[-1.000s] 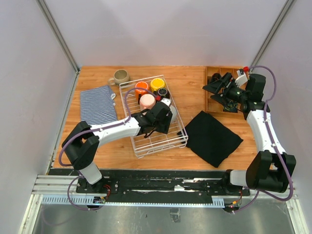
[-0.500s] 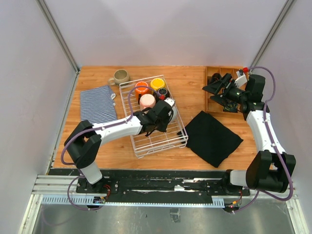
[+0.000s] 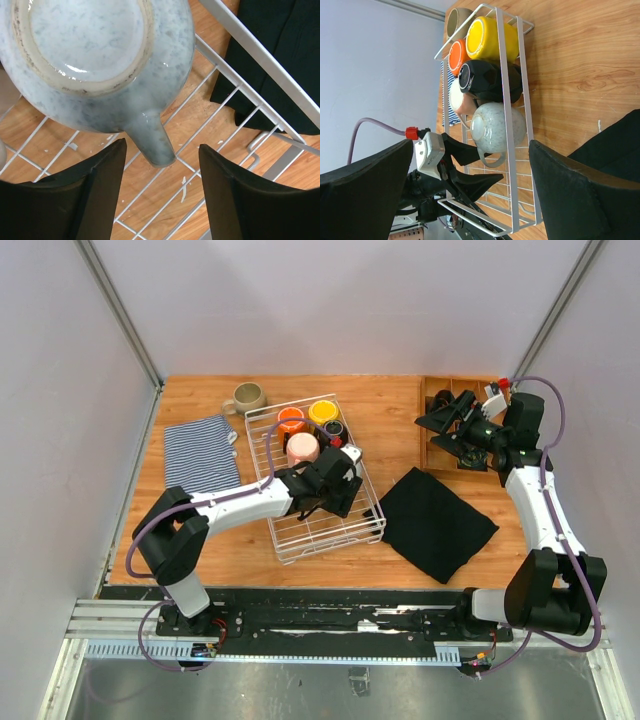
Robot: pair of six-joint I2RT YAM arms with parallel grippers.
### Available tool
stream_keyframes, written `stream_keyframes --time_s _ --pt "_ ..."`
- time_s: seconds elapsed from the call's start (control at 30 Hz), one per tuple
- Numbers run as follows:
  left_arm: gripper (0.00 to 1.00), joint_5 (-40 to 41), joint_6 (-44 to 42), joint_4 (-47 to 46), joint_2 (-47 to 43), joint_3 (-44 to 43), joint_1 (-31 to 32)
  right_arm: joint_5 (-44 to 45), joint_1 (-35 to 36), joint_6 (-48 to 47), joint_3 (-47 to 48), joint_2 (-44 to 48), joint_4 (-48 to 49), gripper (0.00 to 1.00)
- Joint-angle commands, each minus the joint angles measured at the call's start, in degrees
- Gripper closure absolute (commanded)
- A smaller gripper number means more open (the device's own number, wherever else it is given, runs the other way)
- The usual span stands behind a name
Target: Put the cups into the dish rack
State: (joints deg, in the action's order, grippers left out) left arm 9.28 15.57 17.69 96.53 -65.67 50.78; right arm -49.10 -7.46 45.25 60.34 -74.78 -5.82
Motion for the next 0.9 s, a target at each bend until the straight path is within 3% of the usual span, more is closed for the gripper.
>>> stream_keyframes --time_s 0.0,0.53,0.87 --pt "0.35 -0.44 0.38 -1.57 -1.47 0.13 0.37 -1.13 -0.49 0.72 -0.74 1.38 1.43 0.02" --pt "0.32 2.08 3.22 4.35 -8.57 -1.59 -1.54 -0.64 0.30 0.56 -1.21 1.05 1.43 0.01" --pt "0.34 2.07 5.01 14.97 -12.87 -14.15 -9.65 -0.64 0.91 0.42 -1.02 0.34 1.43 0.01"
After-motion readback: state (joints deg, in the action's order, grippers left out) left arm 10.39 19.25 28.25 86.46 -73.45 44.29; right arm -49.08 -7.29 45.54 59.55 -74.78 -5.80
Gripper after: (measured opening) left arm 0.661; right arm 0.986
